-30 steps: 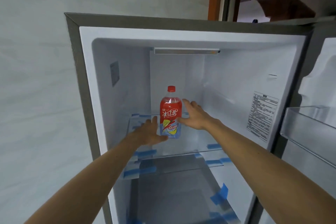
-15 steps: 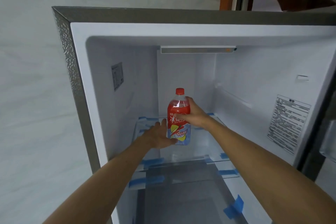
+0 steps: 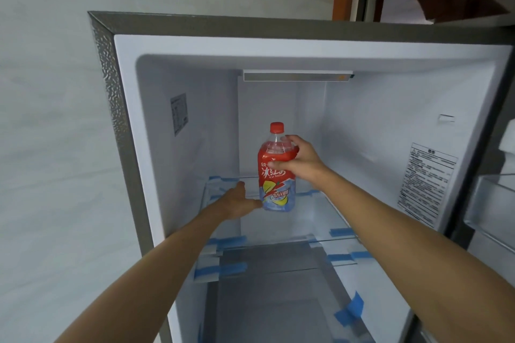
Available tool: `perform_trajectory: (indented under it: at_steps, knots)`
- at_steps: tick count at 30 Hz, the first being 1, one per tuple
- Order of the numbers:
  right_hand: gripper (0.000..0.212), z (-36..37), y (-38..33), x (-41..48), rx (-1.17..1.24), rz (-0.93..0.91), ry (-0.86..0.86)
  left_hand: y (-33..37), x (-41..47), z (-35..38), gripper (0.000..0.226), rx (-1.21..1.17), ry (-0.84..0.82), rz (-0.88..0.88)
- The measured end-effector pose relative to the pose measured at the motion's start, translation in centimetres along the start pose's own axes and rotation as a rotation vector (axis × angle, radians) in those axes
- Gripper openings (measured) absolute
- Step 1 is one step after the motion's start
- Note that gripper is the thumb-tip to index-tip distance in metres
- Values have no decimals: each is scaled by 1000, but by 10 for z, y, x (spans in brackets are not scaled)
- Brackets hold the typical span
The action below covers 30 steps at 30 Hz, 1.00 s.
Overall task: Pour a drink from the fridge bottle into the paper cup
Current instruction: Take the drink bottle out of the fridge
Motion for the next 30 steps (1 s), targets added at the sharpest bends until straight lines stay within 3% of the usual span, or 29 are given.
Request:
perform_trajectory:
  at_steps: [3, 5, 12, 17, 30]
  knots:
    - [75, -15, -15, -22, 26, -3, 7, 8, -25, 3, 66, -419, 32, -121]
    - [75, -19, -21, -27, 39, -13, -12, 9, -30, 4, 58, -686, 15, -166]
    - [77, -19, -47, -54, 22, -54, -32, 16, -50, 11, 65, -1139, -62, -208]
    - [74, -18, -61, -81, 47, -43, -12, 8, -81, 5, 64, -1298, -70, -241]
    - [71, -10, -103, -179, 55, 4, 17, -18, -186, 0, 68, -1375, -137, -266]
Point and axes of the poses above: each hand's wrist, its own x-axis towards the middle knuckle, its own z-axis out of the palm, y = z × x, the point moved 3 cm from there along x, towards the middle knuckle, and after that the axes turned 14 degrees about -x, right-handed, at the moved point
